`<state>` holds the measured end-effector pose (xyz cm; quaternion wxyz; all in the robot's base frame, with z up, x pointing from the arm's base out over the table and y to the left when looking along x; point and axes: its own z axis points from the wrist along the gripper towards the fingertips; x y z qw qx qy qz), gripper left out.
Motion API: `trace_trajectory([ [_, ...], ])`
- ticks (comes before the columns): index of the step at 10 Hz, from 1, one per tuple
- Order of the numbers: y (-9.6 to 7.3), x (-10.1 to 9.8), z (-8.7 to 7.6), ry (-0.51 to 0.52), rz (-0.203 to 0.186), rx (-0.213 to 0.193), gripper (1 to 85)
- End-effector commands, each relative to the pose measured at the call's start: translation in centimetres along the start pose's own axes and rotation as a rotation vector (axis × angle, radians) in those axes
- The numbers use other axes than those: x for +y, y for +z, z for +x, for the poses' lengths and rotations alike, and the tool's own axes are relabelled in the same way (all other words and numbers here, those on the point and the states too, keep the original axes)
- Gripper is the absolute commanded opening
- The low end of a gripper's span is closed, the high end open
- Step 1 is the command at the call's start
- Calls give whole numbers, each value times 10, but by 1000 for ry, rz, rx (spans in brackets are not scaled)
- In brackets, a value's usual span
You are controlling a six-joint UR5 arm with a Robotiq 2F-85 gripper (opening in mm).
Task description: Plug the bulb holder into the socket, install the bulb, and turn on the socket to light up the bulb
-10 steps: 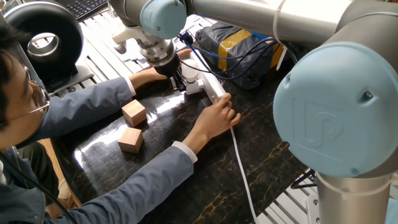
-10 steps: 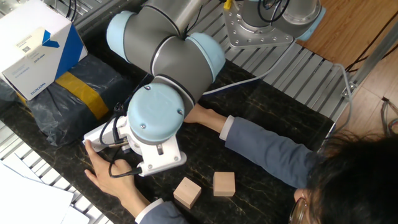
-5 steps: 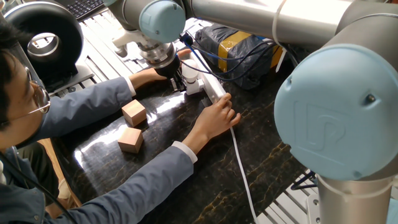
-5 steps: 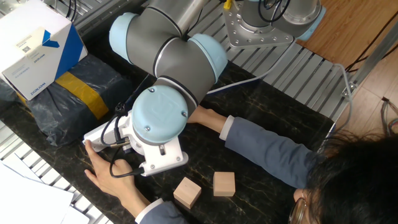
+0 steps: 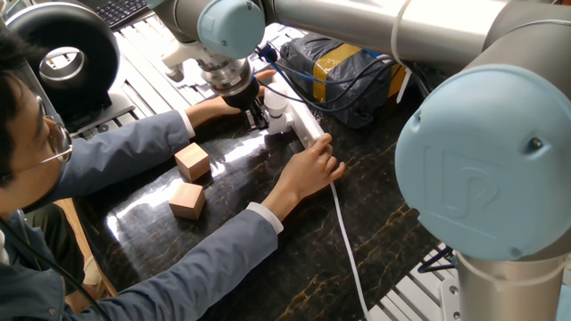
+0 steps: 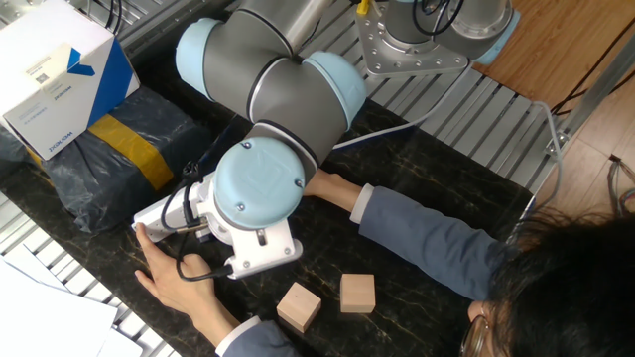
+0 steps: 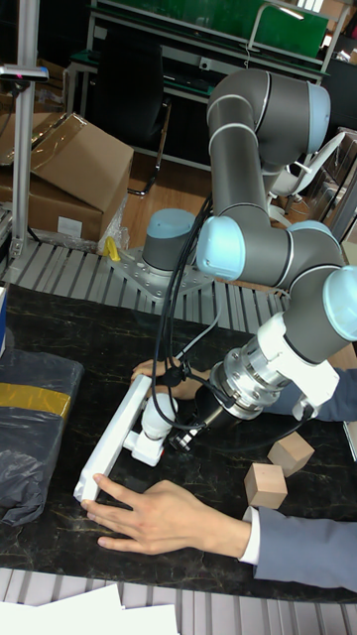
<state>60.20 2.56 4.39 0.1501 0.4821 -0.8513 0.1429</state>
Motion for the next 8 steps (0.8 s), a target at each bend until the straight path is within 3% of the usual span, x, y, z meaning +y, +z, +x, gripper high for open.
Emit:
trace_trajectory([
  [1,-1,1,3,8,-6,5,10],
  [8,-1,3,1,9,-18,-6,10],
])
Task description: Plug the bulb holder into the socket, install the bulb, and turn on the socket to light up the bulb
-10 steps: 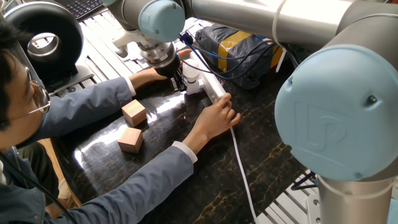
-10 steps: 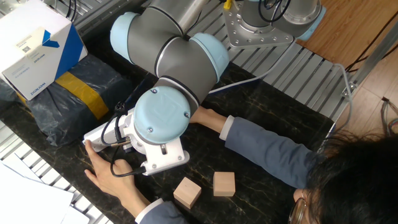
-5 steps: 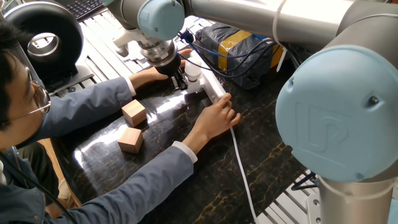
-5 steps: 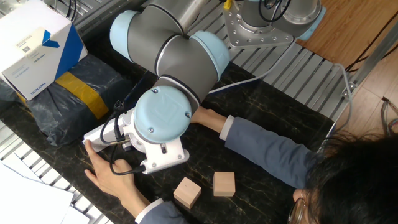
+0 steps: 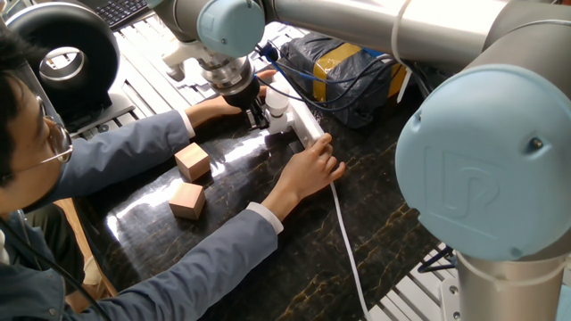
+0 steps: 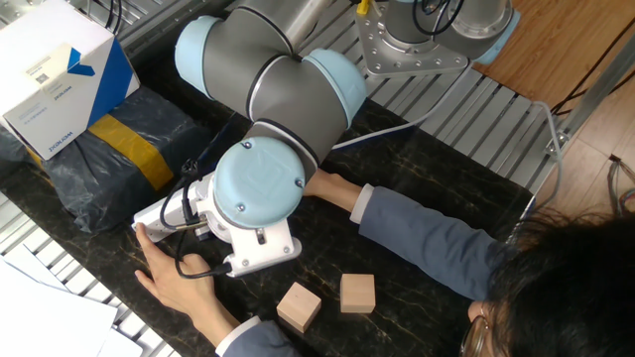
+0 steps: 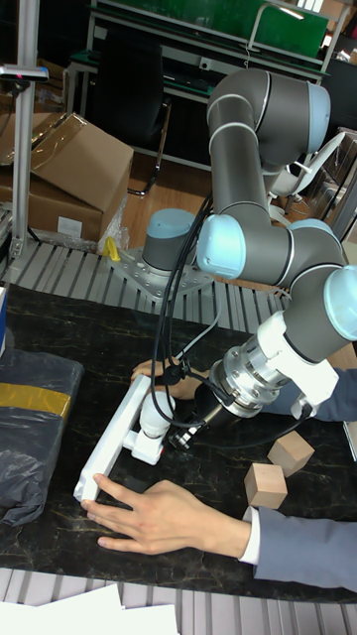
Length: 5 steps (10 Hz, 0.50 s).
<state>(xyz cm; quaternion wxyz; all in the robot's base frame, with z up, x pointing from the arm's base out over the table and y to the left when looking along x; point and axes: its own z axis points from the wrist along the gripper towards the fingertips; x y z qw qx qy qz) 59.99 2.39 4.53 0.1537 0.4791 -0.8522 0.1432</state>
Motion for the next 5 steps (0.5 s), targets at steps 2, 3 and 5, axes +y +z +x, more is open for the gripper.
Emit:
trace_trajectory([
  [2,-2,1,-5,5,-9,-23,10],
  [3,-2,-2,-8,8,2,-33,10],
  [5,-3,1,-9,16,-6,-37,10],
])
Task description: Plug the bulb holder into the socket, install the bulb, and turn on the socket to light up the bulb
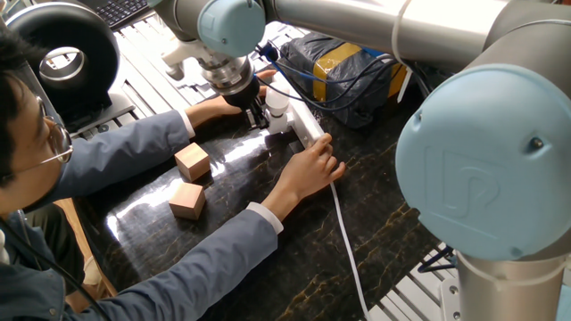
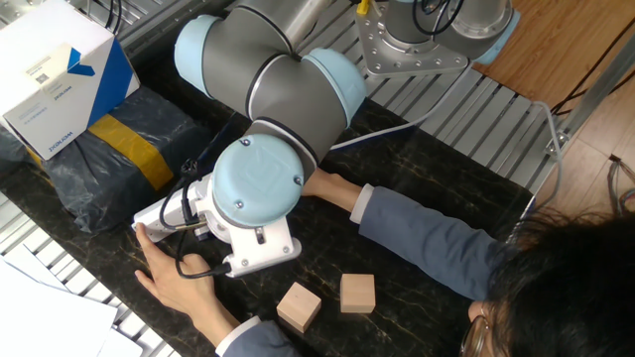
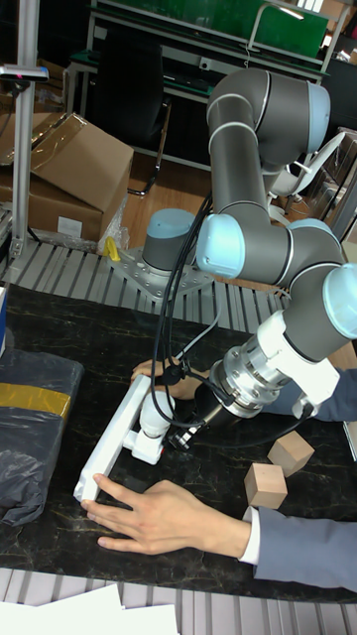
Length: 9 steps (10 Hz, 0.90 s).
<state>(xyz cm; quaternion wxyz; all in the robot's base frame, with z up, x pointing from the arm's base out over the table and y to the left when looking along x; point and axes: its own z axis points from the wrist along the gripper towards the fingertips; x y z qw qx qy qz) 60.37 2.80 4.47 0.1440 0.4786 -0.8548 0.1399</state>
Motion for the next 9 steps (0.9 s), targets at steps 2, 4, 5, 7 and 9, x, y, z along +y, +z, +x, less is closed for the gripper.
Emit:
trace_trajectory([
  [2,-4,5,-6,14,-20,-28,10],
  [4,-7,10,-12,15,-39,-54,10],
  [5,-7,11,-14,14,-45,-64,10],
  [7,-9,11,-17,11,-45,-77,10],
  [9,-14,18,-23,7,-67,-107,10],
])
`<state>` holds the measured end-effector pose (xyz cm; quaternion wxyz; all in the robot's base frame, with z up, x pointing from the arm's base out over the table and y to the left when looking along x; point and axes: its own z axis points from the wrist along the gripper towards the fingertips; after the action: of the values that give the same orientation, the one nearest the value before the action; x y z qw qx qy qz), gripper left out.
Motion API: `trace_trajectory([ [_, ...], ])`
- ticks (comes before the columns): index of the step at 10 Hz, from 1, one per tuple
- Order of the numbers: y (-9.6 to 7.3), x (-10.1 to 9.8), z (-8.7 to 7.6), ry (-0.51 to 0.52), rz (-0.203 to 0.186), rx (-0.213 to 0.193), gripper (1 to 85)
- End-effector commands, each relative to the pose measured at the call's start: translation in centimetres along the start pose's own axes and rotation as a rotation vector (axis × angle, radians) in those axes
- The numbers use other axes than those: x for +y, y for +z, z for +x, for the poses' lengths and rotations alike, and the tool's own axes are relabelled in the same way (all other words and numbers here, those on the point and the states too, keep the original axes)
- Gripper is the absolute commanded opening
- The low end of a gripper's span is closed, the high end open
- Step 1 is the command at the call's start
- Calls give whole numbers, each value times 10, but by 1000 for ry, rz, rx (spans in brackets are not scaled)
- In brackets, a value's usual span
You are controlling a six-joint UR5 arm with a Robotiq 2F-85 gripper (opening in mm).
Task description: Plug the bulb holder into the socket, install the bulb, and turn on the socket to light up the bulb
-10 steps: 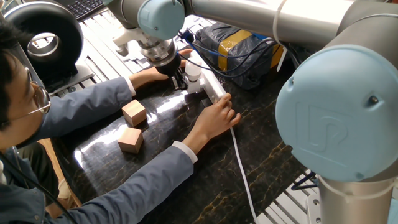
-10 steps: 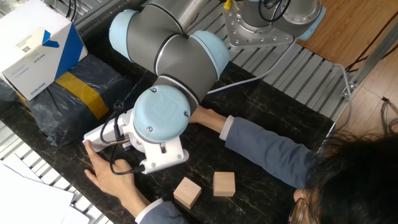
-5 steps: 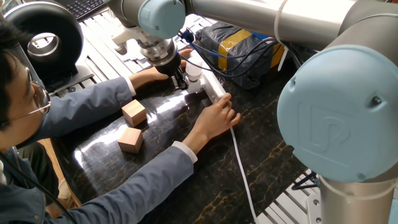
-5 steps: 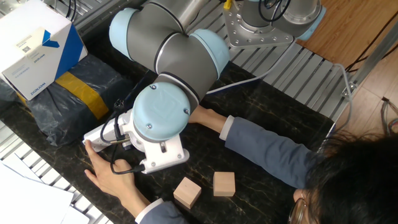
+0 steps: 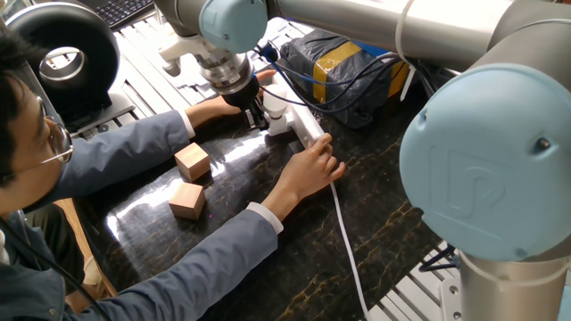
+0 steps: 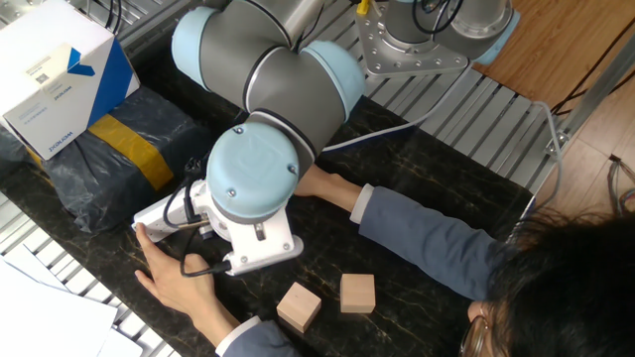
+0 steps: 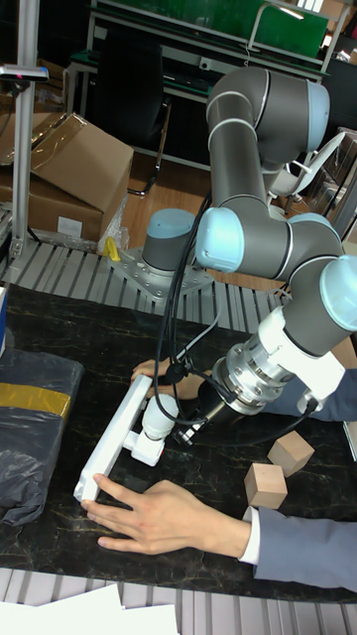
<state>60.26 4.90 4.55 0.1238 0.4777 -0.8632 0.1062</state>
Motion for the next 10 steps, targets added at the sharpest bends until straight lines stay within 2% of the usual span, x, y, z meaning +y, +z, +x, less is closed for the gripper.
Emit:
trace_trajectory([
  [1,-9,10,-5,-1,-34,-36,10],
  [5,-34,34,5,1,-96,-53,10],
  [7,-46,46,16,38,-123,-44,10],
  [9,-48,71,18,120,-186,-42,10],
  [10,-45,75,17,128,-185,-38,10],
])
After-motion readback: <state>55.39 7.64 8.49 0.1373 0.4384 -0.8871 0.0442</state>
